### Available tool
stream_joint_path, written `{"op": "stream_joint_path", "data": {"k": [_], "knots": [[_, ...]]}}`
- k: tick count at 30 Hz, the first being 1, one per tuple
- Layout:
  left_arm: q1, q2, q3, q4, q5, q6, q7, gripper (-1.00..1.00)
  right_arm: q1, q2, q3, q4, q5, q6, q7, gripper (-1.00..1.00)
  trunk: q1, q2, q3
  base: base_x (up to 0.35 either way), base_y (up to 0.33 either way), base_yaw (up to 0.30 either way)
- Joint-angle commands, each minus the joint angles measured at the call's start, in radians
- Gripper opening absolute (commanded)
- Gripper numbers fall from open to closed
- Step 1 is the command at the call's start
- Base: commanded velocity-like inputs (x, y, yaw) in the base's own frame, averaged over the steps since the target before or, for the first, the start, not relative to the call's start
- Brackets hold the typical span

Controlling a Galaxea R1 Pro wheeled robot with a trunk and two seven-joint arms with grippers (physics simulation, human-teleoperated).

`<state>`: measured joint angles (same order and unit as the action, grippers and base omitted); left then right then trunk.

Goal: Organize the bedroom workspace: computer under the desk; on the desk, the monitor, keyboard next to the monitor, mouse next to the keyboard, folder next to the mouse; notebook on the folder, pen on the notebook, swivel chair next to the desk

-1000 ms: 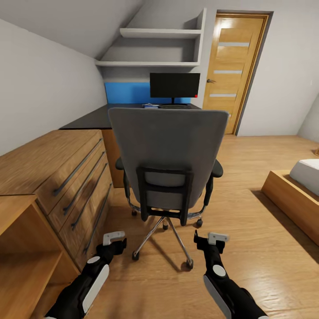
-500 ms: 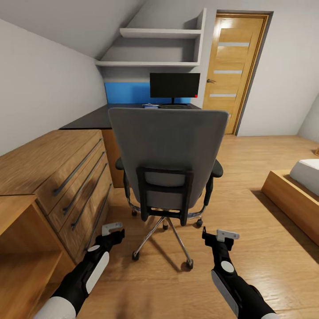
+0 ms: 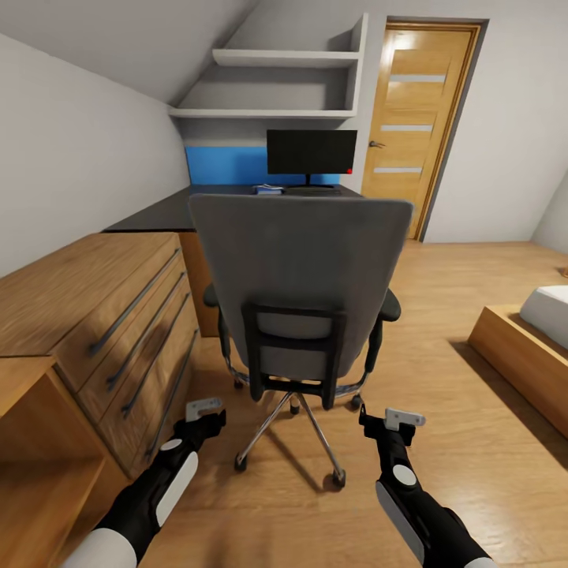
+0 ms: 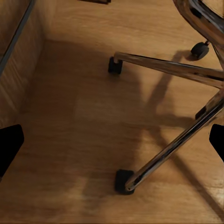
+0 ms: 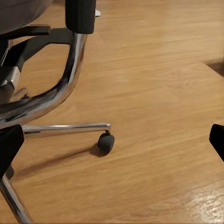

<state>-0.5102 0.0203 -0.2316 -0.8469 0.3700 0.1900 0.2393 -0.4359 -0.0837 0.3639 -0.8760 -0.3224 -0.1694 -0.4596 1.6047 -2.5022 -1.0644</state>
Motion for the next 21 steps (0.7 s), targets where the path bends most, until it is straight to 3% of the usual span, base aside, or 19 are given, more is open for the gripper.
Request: {"op": "stream_joint_path", "data": {"k": [1,21], "knots": [[-0.001,0.001,-0.009,0.000,0.010,0.003,0.009,1.00,-0.001,-0.001,0.007,-0.001,-0.011,-0.007,-0.006,1.00,0.000,0.000,-0.001,0.267,0.000,0.000],[-0.001,0.002,-0.047,0.003,0.009,0.005,0.010,1.00,0.000,-0.002,0.006,0.000,-0.012,-0.007,-0.005,1.00,0.000,0.000,-0.001,0.151,0.000,0.000]]}}
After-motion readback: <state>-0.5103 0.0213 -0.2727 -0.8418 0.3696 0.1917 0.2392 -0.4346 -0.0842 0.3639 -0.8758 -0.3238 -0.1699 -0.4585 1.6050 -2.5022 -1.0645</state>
